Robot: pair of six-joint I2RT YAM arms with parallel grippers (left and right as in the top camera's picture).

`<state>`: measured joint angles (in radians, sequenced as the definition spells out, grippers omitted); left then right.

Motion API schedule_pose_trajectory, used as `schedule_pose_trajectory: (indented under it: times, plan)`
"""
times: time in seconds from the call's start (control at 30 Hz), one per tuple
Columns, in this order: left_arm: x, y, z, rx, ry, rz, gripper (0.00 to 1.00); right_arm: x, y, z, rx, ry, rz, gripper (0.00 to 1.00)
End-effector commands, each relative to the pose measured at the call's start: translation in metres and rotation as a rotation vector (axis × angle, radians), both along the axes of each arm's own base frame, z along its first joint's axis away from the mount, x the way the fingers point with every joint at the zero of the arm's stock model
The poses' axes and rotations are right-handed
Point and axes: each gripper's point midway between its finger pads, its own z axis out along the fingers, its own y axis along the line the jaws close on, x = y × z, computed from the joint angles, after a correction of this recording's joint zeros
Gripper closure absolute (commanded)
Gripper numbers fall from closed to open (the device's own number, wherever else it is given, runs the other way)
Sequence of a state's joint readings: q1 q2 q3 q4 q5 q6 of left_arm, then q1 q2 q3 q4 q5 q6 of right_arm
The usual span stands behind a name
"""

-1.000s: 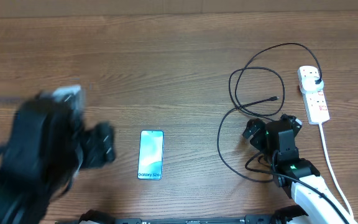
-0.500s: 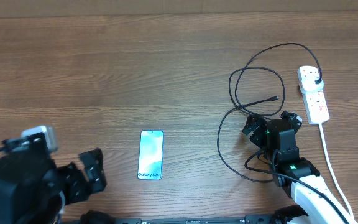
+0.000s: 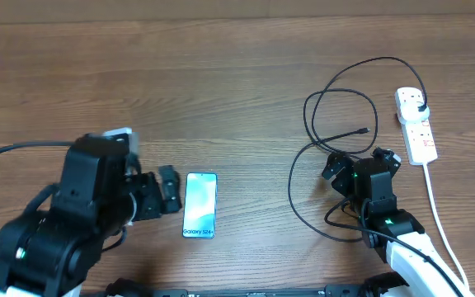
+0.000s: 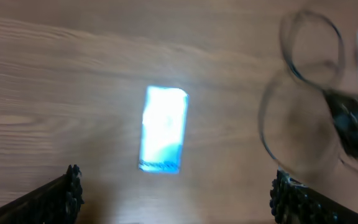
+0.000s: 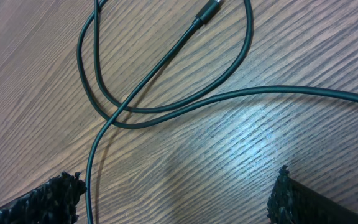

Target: Plug charger to phone and switch on socket

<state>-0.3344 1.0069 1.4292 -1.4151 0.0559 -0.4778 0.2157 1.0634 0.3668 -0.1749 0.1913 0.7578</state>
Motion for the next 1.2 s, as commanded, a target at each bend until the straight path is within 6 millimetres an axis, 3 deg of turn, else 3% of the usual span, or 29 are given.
schedule_pose_trajectory:
  times: [0.0,0.33,0.67,1.0,1.17]
  plan:
    - [-0.011,-0.041,-0.009,-0.081,0.074,-0.305,0.0,0.004,-0.003,0.006,-0.017,-0.016,-0.008,0.0]
    - [-0.002,-0.045,-0.034,-0.042,0.195,-0.341,0.0,0.004,-0.003,0.006,-0.017,-0.016,-0.008,0.0]
    - [0.025,-0.015,-0.058,0.159,0.19,-0.202,0.0,0.004,-0.003,0.006,-0.017,-0.017,-0.008,0.0]
    - [0.034,-0.027,-0.14,0.097,0.291,-0.118,0.0,0.004,-0.003,0.006,-0.017,-0.017,-0.008,0.0]
    - [0.037,-0.027,-0.166,0.128,0.39,-0.103,0.0,0.004,-0.003,0.006,-0.017,-0.017,-0.008,0.0]
